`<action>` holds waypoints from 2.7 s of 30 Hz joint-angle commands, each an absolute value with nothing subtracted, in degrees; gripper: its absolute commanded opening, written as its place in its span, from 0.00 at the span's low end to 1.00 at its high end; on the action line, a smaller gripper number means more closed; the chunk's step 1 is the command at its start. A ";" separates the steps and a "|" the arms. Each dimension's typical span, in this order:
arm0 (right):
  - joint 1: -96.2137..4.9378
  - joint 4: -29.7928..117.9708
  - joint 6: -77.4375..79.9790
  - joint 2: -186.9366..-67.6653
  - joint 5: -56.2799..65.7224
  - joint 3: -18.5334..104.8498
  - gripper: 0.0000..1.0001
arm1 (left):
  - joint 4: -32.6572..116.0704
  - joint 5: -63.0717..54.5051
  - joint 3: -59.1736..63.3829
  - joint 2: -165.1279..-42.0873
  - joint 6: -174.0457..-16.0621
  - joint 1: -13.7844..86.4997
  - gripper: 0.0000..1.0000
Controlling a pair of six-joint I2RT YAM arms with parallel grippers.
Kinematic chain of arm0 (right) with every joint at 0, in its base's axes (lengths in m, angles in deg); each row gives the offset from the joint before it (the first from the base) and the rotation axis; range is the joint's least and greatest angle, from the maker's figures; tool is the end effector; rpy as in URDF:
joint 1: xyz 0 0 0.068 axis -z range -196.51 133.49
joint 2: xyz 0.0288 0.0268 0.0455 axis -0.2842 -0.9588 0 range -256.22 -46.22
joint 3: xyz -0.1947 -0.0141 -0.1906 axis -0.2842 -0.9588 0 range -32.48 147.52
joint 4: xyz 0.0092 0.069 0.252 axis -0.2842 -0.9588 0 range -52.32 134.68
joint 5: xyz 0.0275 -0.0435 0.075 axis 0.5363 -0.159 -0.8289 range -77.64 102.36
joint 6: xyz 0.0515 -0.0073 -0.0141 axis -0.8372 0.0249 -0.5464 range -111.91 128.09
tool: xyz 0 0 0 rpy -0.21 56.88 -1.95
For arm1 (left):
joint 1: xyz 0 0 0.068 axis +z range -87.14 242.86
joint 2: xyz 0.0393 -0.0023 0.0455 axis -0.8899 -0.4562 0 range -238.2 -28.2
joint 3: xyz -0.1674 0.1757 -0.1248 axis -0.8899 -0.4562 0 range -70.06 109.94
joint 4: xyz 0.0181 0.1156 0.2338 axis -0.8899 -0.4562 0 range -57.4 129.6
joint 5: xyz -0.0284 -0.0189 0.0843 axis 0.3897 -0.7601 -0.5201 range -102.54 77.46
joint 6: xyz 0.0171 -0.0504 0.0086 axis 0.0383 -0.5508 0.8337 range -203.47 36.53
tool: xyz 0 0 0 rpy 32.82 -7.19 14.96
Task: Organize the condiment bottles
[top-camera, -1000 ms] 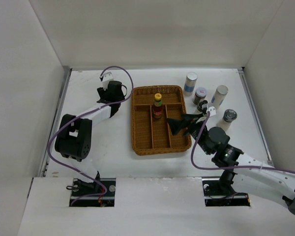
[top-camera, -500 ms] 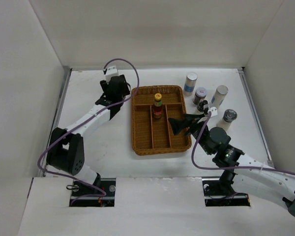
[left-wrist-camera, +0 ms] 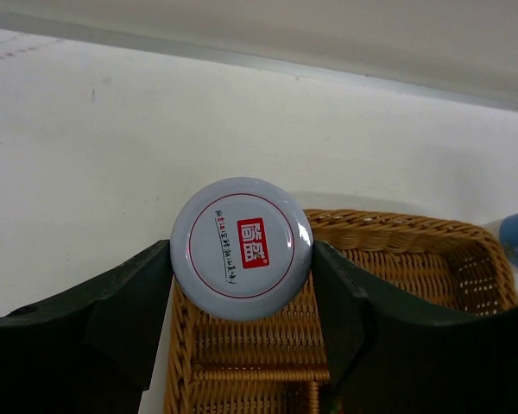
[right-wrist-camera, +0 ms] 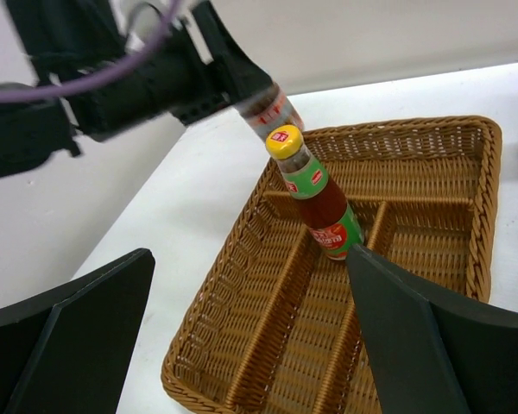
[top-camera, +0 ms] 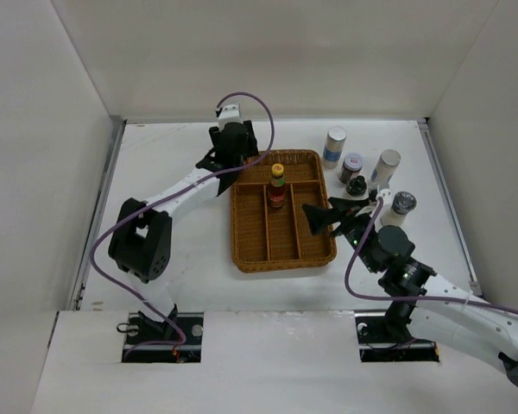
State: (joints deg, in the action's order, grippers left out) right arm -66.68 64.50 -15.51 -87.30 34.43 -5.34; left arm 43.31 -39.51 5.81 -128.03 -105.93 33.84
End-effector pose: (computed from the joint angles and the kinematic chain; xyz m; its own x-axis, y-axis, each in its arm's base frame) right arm 0.1254 0.1294 0.2971 -0.1290 0.4245 -0.8962 -0.4591 0.7755 0.4334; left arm 0.3686 -0.1860 0.2925 -0.3027 -0.2215 -0.9270 -0.0599 0.9751 -0.2134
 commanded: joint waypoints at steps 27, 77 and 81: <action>-54.62 55.42 -18.55 -84.27 37.49 -0.49 0.51 | 66.13 -45.41 -10.46 -118.57 -110.28 30.30 0.92; -29.91 34.93 -5.45 -162.15 28.45 66.57 0.79 | 90.67 -58.49 -64.79 -85.60 -122.14 23.88 0.95; -30.18 31.25 -5.63 -163.37 27.04 69.30 0.87 | 87.69 -61.85 -65.58 -82.52 -124.43 24.58 0.95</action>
